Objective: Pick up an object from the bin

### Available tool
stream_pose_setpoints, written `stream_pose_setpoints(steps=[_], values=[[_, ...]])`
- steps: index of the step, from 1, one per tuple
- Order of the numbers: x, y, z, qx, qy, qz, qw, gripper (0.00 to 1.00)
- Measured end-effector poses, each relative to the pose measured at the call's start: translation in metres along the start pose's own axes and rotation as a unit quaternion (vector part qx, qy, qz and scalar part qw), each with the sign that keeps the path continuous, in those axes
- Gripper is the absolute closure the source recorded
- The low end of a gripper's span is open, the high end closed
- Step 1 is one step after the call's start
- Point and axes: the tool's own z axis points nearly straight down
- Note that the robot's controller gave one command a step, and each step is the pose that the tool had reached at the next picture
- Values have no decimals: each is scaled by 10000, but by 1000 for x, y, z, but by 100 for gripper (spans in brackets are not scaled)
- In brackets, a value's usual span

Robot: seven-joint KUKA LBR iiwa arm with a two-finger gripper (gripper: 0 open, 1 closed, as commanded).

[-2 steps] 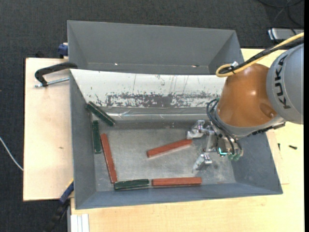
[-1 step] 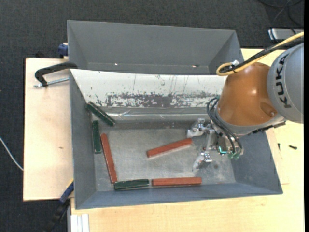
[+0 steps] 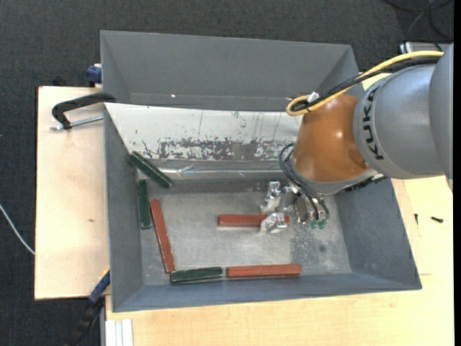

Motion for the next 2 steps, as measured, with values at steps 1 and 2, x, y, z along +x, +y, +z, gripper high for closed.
stream_pose_setpoints(steps=[1,2], values=[[0,0,0,0,0,-2,10000,100],[-4,-9,-183,-1,-93,228,9997,100]])
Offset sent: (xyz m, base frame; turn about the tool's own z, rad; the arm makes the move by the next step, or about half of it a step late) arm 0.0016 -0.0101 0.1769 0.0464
